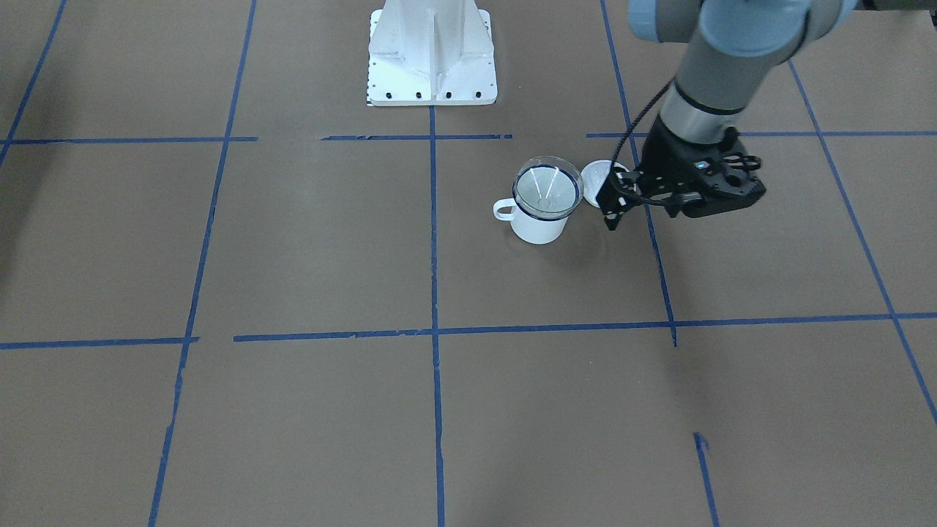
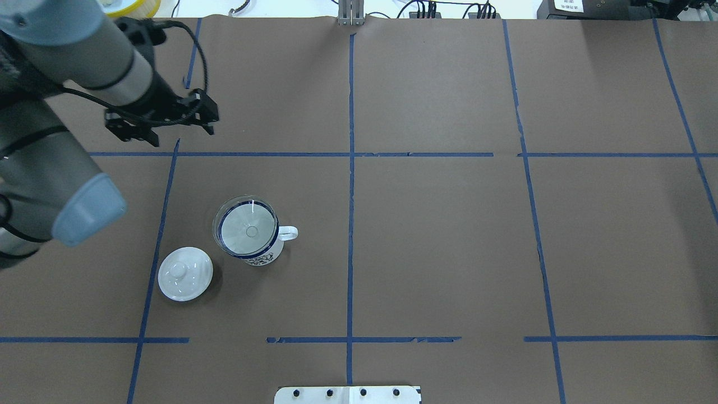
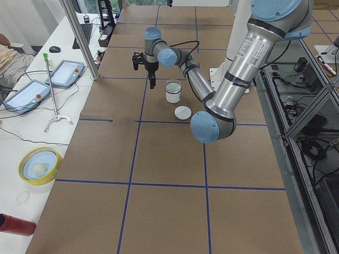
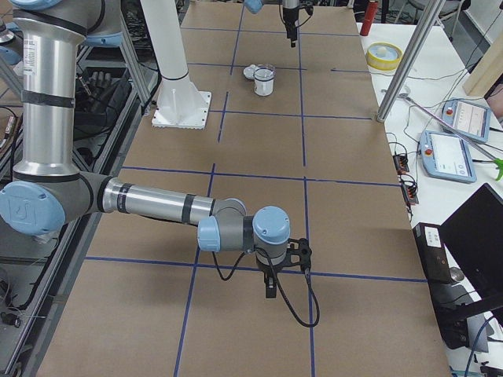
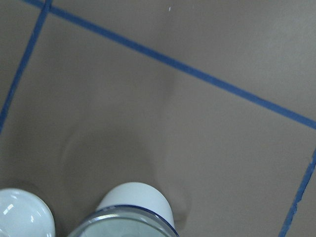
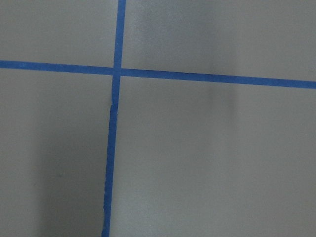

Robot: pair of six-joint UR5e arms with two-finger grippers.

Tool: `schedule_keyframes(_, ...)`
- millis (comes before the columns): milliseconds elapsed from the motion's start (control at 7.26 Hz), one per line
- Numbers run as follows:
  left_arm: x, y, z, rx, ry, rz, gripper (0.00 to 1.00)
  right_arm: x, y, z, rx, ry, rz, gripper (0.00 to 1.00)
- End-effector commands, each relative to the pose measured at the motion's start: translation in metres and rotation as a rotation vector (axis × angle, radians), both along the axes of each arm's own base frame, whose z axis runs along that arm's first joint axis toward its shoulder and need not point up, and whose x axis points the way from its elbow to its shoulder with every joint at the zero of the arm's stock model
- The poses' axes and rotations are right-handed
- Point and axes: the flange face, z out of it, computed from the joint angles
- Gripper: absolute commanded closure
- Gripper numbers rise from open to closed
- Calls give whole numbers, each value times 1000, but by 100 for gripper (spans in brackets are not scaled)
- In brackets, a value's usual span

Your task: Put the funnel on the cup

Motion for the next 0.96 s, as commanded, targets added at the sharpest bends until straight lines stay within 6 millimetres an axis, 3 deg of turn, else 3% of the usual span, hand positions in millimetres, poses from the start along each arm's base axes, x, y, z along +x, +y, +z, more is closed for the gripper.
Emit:
schedule_keyframes(0,-147,-1,153,122,-90,97,0,0,0,0,0,-1,0,0)
schedule_keyframes(138,-205,1,211,141,-124,144,0,0,0,0,0,-1,0,0)
schedule_keyframes(413,-314,16,307,162,-156,193,0,0,0,0,0,-1,0,0)
schedule_keyframes(551,-352,29,337,181,-172,213,0,0,0,0,0,0,0,0)
schedule_keyframes(689,-357,31,345,169,-164,211,0,0,0,0,0,-1,0,0)
schedule_keyframes(826,-352,33,339,176,-94,211,0,0,0,0,0,-1,0,0)
